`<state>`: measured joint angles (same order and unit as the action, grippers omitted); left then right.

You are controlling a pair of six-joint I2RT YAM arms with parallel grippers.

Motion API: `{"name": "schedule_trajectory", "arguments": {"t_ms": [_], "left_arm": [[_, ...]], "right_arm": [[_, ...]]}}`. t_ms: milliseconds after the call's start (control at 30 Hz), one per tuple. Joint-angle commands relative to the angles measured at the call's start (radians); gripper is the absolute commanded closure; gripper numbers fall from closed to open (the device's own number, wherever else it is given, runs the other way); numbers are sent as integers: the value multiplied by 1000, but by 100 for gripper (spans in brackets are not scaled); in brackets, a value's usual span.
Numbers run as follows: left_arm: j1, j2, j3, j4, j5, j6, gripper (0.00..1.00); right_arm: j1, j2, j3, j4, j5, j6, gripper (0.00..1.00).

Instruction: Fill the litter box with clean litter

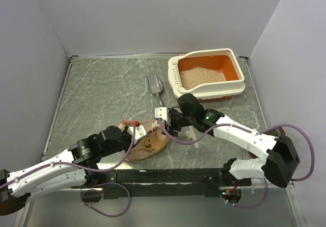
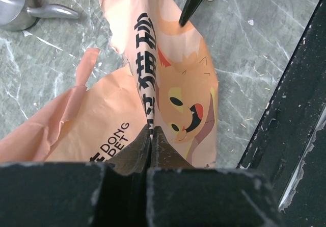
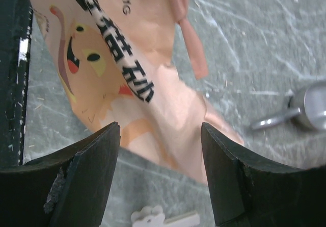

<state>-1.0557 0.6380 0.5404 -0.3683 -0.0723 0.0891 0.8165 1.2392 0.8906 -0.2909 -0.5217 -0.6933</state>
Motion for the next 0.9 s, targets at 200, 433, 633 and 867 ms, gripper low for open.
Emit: {"name": "schedule_trajectory", "arguments": {"t_ms": [200,433,633,867], "left_arm": [[6,-50,13,124,19,-9,99],[8,-60,10,123,-21,-9,99],[10,93,78,100,-171,44,99],[100,216,228,132,-167,179,99]], "right_arm": [[-7,91,82,-20,-153,-83,30],[-33,121,45,-122,-15,-54,100],[-65,98,62,-50,-21,6,100],[-100,114,208,-45,32,74,100]]}}
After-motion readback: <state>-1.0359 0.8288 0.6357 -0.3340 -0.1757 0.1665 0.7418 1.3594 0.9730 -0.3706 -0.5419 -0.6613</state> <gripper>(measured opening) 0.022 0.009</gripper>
